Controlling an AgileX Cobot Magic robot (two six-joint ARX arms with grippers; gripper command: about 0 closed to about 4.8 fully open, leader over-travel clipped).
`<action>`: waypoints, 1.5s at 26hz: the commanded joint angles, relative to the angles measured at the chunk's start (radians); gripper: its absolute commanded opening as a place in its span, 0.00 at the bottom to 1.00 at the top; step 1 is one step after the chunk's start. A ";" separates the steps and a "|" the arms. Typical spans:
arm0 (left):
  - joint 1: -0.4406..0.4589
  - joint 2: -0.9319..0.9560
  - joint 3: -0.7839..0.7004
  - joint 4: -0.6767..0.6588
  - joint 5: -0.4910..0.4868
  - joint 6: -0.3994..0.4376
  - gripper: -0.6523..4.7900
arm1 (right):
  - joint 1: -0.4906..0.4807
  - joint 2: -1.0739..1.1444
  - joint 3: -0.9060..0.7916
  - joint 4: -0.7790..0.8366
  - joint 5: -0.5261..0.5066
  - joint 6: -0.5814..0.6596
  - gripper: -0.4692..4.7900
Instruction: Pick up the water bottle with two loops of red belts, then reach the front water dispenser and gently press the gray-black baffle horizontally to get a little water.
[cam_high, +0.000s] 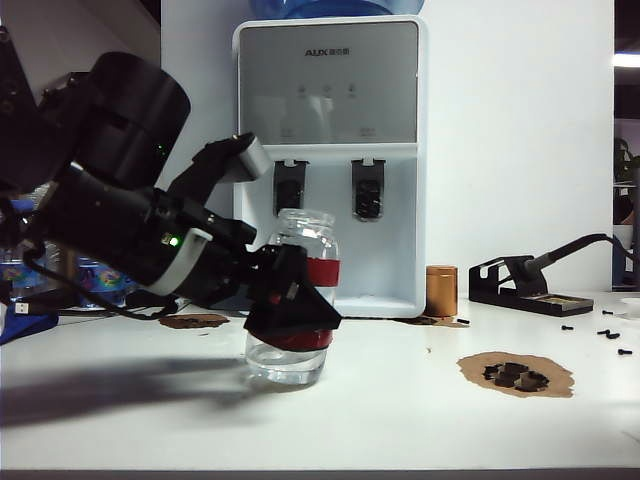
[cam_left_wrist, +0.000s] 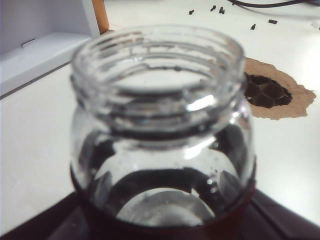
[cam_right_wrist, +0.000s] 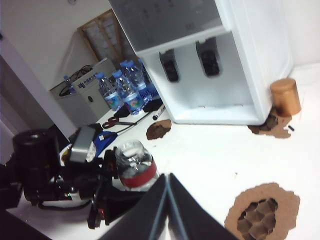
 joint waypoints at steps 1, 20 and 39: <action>-0.002 0.021 -0.029 -0.002 0.002 0.001 0.11 | 0.001 -0.067 -0.062 0.002 -0.010 0.003 0.08; 0.002 0.080 -0.037 0.008 -0.003 0.053 0.44 | 0.002 -0.113 -0.203 -0.001 -0.033 -0.022 0.08; 0.019 0.066 -0.036 0.075 -0.017 -0.018 0.84 | 0.002 -0.113 -0.259 0.037 -0.124 -0.160 0.08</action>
